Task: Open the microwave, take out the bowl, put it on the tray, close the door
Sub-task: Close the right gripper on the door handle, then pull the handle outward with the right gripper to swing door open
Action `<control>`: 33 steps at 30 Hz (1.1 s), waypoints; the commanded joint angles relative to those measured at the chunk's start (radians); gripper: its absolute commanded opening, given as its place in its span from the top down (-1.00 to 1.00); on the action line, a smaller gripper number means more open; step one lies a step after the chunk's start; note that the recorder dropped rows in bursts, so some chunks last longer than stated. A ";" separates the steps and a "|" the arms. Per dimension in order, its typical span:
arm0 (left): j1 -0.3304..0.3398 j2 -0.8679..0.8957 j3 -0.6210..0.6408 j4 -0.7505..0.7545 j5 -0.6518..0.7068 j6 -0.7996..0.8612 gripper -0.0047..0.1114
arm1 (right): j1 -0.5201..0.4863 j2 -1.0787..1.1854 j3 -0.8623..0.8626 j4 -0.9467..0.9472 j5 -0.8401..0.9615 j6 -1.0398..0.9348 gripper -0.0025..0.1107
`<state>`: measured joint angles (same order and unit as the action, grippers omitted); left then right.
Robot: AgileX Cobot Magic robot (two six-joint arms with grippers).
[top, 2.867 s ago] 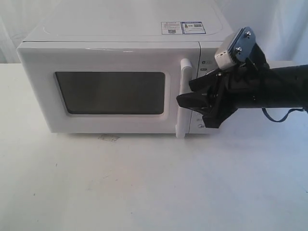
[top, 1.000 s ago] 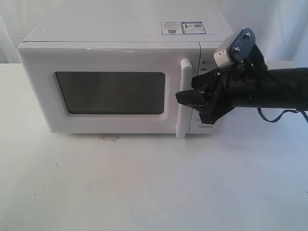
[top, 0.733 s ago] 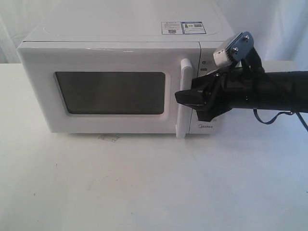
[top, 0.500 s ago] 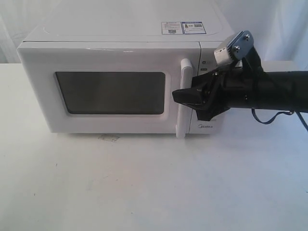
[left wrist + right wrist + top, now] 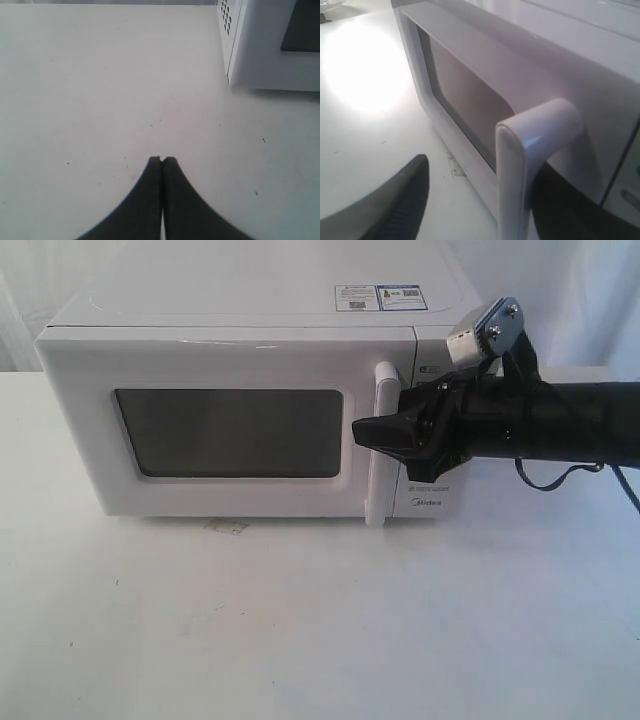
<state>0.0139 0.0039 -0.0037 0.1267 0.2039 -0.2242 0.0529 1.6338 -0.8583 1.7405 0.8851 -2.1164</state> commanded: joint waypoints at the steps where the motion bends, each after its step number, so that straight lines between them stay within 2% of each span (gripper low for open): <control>1: 0.003 -0.004 0.004 0.000 -0.002 -0.004 0.92 | -0.001 0.042 -0.029 0.004 -0.010 -0.017 0.00; 4: 0.003 -0.004 0.004 0.000 -0.002 -0.004 0.92 | -0.001 0.050 -0.032 0.004 -0.012 -0.017 0.11; 9: 0.003 -0.004 0.004 0.000 -0.002 -0.004 0.92 | -0.001 0.054 -0.035 0.004 -0.017 -0.017 0.62; 13: 0.003 -0.004 0.004 0.000 -0.002 -0.004 0.92 | -0.001 0.054 -0.035 0.004 -0.025 -0.017 0.93; 33: 0.003 -0.004 0.004 0.000 -0.002 -0.004 0.92 | -0.001 0.054 -0.036 0.004 -0.099 -0.015 0.96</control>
<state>0.0139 0.0039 -0.0037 0.1267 0.2039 -0.2242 0.0521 1.6503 -0.8649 1.7487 0.8542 -2.1145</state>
